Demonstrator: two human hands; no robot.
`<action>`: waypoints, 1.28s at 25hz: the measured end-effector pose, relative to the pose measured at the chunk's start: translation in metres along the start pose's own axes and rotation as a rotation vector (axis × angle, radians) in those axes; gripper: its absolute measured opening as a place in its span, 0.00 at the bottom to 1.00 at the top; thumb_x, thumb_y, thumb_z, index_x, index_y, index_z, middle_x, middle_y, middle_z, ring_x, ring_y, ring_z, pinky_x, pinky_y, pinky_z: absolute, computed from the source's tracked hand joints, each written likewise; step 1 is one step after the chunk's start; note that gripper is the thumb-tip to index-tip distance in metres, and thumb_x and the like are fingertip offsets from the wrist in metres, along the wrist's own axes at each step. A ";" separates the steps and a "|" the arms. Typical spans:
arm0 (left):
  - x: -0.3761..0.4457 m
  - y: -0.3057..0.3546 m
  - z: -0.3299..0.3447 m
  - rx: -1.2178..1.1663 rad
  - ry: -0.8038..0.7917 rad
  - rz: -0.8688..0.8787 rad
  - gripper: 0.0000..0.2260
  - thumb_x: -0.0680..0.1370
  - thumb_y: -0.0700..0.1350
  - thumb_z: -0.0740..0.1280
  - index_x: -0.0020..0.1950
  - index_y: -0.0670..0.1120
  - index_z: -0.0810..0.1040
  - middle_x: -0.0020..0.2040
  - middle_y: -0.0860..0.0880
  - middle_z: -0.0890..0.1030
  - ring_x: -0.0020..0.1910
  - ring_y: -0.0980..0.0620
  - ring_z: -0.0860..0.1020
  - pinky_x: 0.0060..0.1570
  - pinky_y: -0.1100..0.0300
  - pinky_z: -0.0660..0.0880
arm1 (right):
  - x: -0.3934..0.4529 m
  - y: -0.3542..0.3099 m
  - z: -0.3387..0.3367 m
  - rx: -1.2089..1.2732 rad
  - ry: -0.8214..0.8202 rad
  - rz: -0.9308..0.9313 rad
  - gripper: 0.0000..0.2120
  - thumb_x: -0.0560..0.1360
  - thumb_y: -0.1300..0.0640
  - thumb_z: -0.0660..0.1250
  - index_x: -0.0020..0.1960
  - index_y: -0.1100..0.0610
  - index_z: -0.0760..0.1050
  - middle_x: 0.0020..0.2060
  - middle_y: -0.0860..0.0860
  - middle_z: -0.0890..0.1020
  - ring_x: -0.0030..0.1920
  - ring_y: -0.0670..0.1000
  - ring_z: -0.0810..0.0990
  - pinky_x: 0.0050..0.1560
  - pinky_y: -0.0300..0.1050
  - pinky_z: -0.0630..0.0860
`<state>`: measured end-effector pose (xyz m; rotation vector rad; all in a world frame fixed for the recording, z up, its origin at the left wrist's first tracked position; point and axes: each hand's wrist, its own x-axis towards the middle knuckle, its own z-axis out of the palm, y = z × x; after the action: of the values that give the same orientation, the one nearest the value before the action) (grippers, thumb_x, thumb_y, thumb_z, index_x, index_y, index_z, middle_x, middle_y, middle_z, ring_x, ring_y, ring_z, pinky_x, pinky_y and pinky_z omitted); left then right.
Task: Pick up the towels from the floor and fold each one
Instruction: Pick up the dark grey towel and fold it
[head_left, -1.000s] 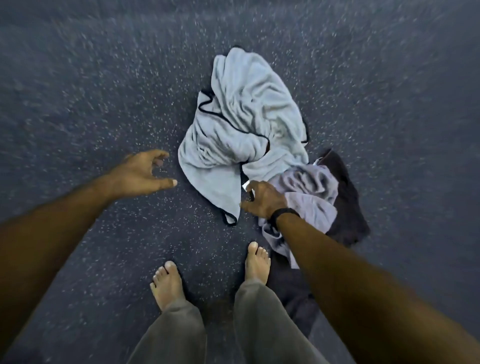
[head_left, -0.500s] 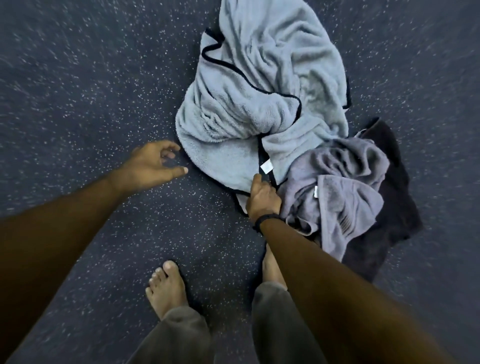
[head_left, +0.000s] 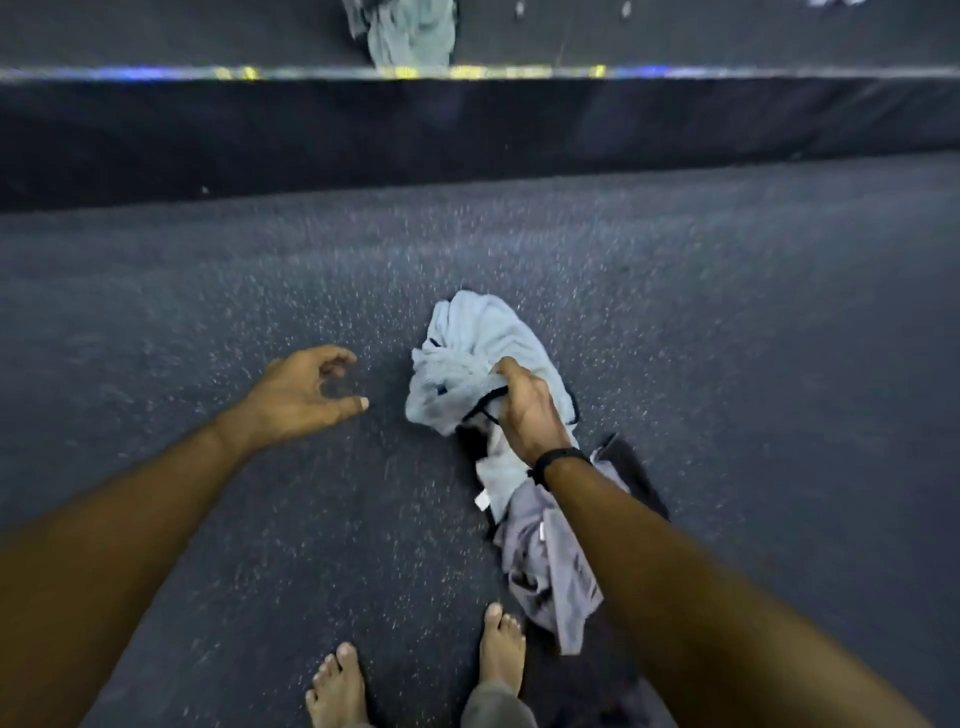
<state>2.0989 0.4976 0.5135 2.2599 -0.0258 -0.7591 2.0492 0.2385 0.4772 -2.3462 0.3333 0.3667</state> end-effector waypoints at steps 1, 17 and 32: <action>-0.013 0.030 -0.029 0.010 0.028 0.036 0.25 0.71 0.45 0.75 0.66 0.43 0.73 0.58 0.47 0.77 0.60 0.48 0.75 0.62 0.58 0.69 | -0.001 -0.030 -0.035 0.085 0.034 -0.010 0.10 0.79 0.62 0.56 0.56 0.61 0.73 0.45 0.49 0.70 0.45 0.46 0.67 0.44 0.41 0.63; -0.312 0.369 -0.396 0.173 0.586 0.404 0.26 0.71 0.48 0.75 0.66 0.45 0.74 0.57 0.48 0.78 0.59 0.50 0.77 0.62 0.57 0.69 | -0.140 -0.500 -0.510 -0.186 0.554 -0.698 0.16 0.65 0.68 0.56 0.43 0.54 0.77 0.40 0.57 0.82 0.44 0.60 0.79 0.47 0.52 0.78; -0.519 0.309 -0.523 0.177 0.953 0.218 0.27 0.70 0.51 0.75 0.66 0.47 0.73 0.56 0.48 0.78 0.54 0.51 0.76 0.58 0.58 0.73 | -0.251 -0.719 -0.484 -0.139 0.465 -1.164 0.05 0.68 0.70 0.69 0.40 0.62 0.80 0.37 0.55 0.81 0.41 0.52 0.78 0.41 0.39 0.69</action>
<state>2.0091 0.7334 1.2712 2.5128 0.1150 0.4872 2.1415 0.4384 1.3523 -2.3050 -0.8614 -0.7293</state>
